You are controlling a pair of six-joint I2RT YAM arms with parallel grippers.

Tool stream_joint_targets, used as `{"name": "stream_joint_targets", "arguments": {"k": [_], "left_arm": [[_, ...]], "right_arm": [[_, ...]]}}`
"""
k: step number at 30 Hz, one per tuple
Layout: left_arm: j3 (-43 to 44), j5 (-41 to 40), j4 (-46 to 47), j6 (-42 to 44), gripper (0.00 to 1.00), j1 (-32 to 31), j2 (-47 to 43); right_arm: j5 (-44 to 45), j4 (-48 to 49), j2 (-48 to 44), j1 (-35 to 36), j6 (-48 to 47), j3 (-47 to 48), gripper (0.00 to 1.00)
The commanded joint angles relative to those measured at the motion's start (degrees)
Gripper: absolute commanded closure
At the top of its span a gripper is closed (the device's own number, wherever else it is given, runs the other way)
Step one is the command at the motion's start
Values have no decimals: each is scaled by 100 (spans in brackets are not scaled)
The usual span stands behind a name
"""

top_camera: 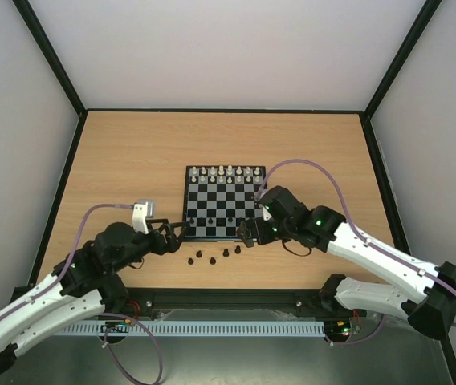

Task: Set up the chess pieces on the board
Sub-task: Pick up the chess piece at the center of the board.

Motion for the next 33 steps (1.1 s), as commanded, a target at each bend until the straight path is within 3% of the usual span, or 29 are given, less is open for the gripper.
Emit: {"name": "stream_joint_targets", "arguments": {"k": [1, 12, 28, 33], "left_arm": [[58, -1, 281, 15, 0, -9, 401], [140, 240, 650, 75, 1, -62, 1593], [-47, -870, -172, -854, 0, -1329, 1229], [-87, -910, -216, -902, 0, -1468, 1129]], "right_arm": [[-692, -25, -349, -13, 139, -264, 2], [-1163, 83, -861, -17, 31, -601, 1], [-1082, 347, -377, -8, -31, -556, 0], [-671, 182, -123, -8, -42, -415, 6]]}}
